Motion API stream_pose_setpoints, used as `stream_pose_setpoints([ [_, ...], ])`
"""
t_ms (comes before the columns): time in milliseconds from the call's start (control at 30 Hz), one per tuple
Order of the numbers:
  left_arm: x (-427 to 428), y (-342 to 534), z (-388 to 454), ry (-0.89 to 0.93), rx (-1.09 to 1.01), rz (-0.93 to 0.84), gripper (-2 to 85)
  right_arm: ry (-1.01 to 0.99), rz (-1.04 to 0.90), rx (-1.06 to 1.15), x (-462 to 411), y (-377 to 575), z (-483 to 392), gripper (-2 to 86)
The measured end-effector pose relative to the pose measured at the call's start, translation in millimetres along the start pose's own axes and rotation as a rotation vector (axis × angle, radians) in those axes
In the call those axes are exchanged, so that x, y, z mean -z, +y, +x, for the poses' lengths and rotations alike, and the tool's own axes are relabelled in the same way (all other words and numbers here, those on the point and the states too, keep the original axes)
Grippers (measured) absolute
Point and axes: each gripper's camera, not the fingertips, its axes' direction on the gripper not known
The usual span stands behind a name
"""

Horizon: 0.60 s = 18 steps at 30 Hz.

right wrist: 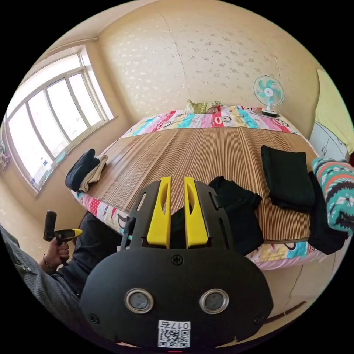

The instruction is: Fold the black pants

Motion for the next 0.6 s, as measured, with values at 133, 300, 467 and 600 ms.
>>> stream_pose_setpoints([
  [133,-12,-5,17,0.028,-0.05,-0.053,-1.0,0.004,-0.249,-0.175,-101,-39,64,14.7],
  [300,-18,-10,44,0.011,-0.169,-0.1,-1.0,0.253,-0.453,-0.096,-180,-41,66,17.3],
  [467,-37,-19,66,-0.003,-0.284,-0.244,-0.4,-0.002,-0.382,-0.045,-150,-47,116,6.4],
  [600,-45,-33,78,-0.089,-0.338,-0.216,3.1,-0.547,-0.104,-0.045,-49,-31,183,2.3],
])
